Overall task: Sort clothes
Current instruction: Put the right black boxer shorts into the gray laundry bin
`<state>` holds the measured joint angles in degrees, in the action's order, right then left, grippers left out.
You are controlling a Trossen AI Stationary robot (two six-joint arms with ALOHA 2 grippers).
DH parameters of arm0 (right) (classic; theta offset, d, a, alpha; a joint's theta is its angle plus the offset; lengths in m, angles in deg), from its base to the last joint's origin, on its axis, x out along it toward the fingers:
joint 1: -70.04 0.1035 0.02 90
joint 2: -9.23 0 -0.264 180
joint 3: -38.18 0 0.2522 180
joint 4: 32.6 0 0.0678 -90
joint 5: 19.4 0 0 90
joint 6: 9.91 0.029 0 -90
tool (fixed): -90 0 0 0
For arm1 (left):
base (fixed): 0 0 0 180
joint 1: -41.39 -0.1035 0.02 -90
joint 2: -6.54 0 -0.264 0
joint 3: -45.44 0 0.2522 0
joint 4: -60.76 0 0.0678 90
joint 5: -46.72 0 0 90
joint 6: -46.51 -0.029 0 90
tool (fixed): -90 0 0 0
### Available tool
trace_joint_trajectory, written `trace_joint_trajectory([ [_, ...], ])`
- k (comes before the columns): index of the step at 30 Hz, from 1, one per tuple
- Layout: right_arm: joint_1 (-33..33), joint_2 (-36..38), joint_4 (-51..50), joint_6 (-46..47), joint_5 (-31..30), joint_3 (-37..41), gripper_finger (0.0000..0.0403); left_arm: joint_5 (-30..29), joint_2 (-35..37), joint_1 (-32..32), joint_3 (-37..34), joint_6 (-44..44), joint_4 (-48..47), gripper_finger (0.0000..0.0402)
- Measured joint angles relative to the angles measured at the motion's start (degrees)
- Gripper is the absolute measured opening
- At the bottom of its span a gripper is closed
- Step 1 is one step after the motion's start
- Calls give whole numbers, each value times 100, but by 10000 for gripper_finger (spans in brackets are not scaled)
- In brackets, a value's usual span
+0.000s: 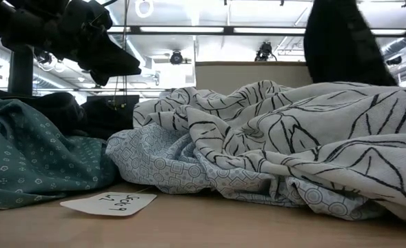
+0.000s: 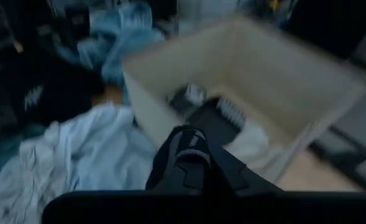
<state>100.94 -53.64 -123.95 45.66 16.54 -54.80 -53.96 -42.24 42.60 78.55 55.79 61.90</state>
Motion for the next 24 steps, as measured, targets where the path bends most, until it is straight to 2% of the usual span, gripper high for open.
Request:
trace_joint_trajectory([
  [6, -869, -2, 1526, -2325, -41, -421, 1, 1, 0, 0, 0, 0, 0, 142],
  [13, -1886, -4, 4188, -5044, 403, -485, 1, -27, 0, 0, -1, 31, 0, 142],
  [18, -2589, -87, 5679, -6067, 655, -488, 2, -37, -2, 2, 1, 158, 12, 142],
  [24, -3449, -240, 6588, -6626, 1343, -489, 2, -39, -23, 2, 1, 186, -8, 142],
])
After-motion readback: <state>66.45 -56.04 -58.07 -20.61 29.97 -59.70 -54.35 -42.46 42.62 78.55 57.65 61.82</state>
